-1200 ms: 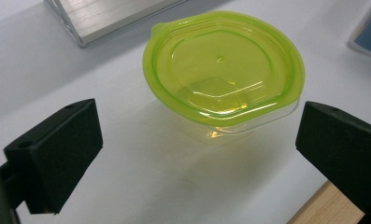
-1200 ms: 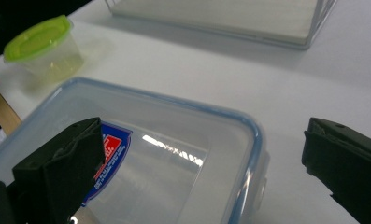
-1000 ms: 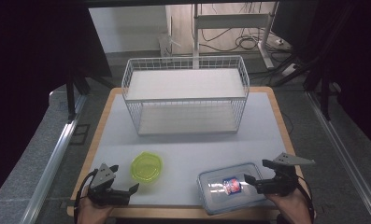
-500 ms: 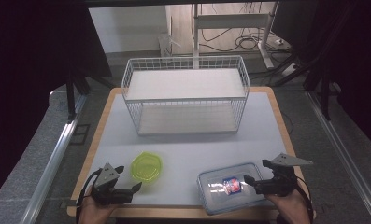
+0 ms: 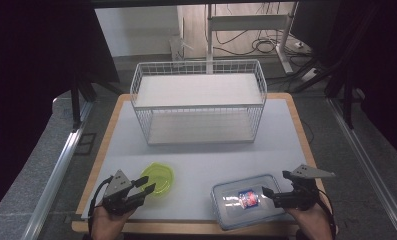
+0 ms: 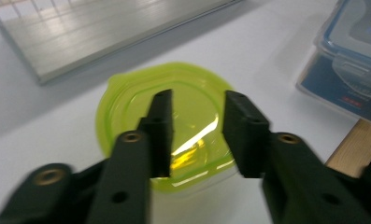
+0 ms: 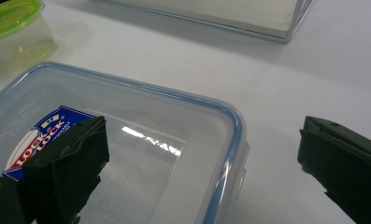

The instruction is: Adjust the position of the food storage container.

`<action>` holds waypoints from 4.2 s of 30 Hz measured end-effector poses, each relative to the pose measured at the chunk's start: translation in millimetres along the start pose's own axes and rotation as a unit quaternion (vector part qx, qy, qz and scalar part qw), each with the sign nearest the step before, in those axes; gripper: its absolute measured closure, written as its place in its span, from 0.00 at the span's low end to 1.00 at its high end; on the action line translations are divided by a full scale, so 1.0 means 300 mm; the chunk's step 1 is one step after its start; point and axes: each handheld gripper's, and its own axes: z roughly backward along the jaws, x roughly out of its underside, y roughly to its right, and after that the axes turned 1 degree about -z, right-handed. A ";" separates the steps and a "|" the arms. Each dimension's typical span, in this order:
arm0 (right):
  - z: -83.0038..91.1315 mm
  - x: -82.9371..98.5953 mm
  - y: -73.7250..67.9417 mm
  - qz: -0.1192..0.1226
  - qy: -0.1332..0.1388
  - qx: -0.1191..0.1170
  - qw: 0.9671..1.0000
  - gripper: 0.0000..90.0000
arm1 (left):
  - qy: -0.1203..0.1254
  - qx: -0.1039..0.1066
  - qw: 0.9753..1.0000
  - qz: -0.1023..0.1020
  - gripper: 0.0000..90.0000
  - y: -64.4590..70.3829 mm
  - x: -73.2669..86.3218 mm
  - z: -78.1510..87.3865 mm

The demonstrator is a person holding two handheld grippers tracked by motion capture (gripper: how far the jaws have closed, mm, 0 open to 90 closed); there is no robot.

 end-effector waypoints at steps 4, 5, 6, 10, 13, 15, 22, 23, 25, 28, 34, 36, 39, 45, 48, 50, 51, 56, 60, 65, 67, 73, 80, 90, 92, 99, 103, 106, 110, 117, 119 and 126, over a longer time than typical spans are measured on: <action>-0.002 0.002 -0.001 0.003 -0.005 0.003 1.000 0.03 | -0.007 0.017 1.000 -0.001 0.95 0.016 -0.009 -0.024; -0.002 0.002 -0.001 0.002 -0.005 0.004 1.000 0.03 | -0.014 0.030 0.999 -0.003 0.99 0.025 -0.013 -0.043; -0.002 0.001 -0.001 0.002 -0.005 0.004 1.000 0.03 | -0.016 0.040 0.999 -0.002 1.00 0.029 -0.015 -0.052; -0.001 0.000 -0.003 0.005 -0.003 0.005 1.000 0.04 | -0.025 0.058 0.998 -0.011 1.00 0.052 -0.024 -0.090; -0.001 0.000 -0.004 0.007 -0.002 0.006 1.000 0.05 | -0.032 0.059 0.998 -0.016 1.00 0.067 -0.031 -0.117; 0.000 0.001 -0.003 0.008 -0.002 0.008 1.000 0.05 | -0.036 0.062 0.997 -0.018 1.00 0.074 -0.034 -0.134; -0.002 0.003 -0.002 0.009 -0.004 0.012 1.000 0.06 | -0.060 0.048 0.997 -0.026 1.00 0.089 -0.043 -0.183; -0.003 0.003 -0.002 0.009 -0.005 0.013 1.000 0.06 | -0.062 0.043 0.997 -0.027 1.00 0.088 -0.043 -0.185; -0.003 0.004 -0.002 0.009 -0.005 0.013 1.000 0.06 | -0.062 0.034 0.997 -0.023 1.00 0.078 -0.042 -0.183; -0.003 0.004 -0.001 0.008 -0.005 0.012 1.000 0.06 | -0.061 0.024 0.998 -0.010 1.00 0.051 -0.039 -0.176; -0.005 0.006 0.000 0.008 -0.005 0.011 1.000 0.07 | -0.062 0.012 0.998 0.014 1.00 -0.006 -0.027 -0.170; -0.005 0.006 0.002 0.007 -0.005 0.010 1.000 0.07 | -0.062 0.006 0.998 0.018 1.00 -0.022 -0.027 -0.168; -0.004 0.007 0.003 0.007 -0.004 0.010 1.000 0.07 | -0.062 -0.002 0.998 0.023 1.00 -0.048 -0.027 -0.169; -0.004 0.007 0.003 0.008 -0.004 0.007 1.000 0.07 | -0.063 -0.014 0.997 0.030 1.00 -0.094 -0.027 -0.171; -0.003 0.007 0.003 0.008 -0.004 0.006 1.000 0.07 | -0.063 -0.020 0.997 0.034 1.00 -0.115 -0.025 -0.167; -0.003 0.007 0.004 0.008 -0.004 0.005 1.000 0.07 | -0.062 -0.022 0.997 0.037 1.00 -0.121 -0.025 -0.166; -0.003 0.007 0.004 0.008 -0.004 0.005 1.000 0.07 | -0.061 -0.026 0.997 0.041 1.00 -0.136 -0.023 -0.164; -0.003 0.008 0.005 0.008 -0.004 0.004 1.000 0.08 | -0.058 -0.033 0.997 0.050 1.00 -0.157 -0.017 -0.158; -0.003 0.008 0.007 0.007 -0.005 0.002 1.000 0.08 | -0.056 -0.036 0.997 0.044 1.00 -0.145 -0.019 -0.154; 0.001 0.007 0.000 -0.005 -0.006 -0.020 1.000 0.18 | -0.037 -0.002 0.999 0.017 0.99 -0.045 -0.038 -0.157; 0.002 0.006 -0.004 -0.007 -0.011 -0.034 0.999 0.25 | -0.037 0.016 0.999 -0.001 0.99 0.003 -0.045 -0.172; 0.036 0.005 0.000 -0.006 -0.026 -0.026 0.999 0.43 | -0.033 0.064 0.997 -0.040 0.98 0.123 -0.057 -0.201; 0.094 0.030 0.008 -0.002 -0.044 -0.028 0.999 0.56 | -0.037 0.133 0.989 -0.051 0.98 0.253 -0.051 -0.253; 0.163 0.077 0.012 0.002 -0.060 -0.044 0.997 0.74 | -0.054 0.163 0.982 -0.076 0.97 0.377 -0.042 -0.304; 0.175 0.086 0.012 0.003 -0.063 -0.054 0.997 0.77 | -0.057 0.160 0.983 -0.077 0.98 0.383 -0.039 -0.307; 0.215 0.109 0.000 0.012 -0.067 -0.075 0.995 0.82 | -0.060 0.166 0.982 -0.067 0.97 0.386 -0.032 -0.311; 0.220 0.118 -0.011 0.026 -0.085 -0.070 0.994 0.83 | -0.065 0.160 0.983 -0.060 0.98 0.387 -0.030 -0.317; 0.221 0.121 -0.007 0.023 -0.085 -0.073 0.993 0.85 | -0.065 0.157 0.984 -0.053 0.98 0.381 -0.035 -0.319; 0.219 0.119 -0.004 0.023 -0.083 -0.075 0.993 0.85 | -0.067 0.151 0.985 -0.042 0.99 0.373 -0.038 -0.329; 0.216 0.114 -0.004 0.022 -0.070 -0.075 0.994 0.95 | -0.064 0.143 0.987 -0.023 1.00 0.356 -0.046 -0.344; 0.217 0.114 -0.004 0.024 -0.069 -0.076 0.994 0.96 | -0.064 0.145 0.987 -0.021 1.00 0.354 -0.045 -0.345; 0.212 0.114 -0.007 0.025 -0.065 -0.077 0.995 1.00 | -0.061 0.139 0.988 -0.014 1.00 0.341 -0.049 -0.355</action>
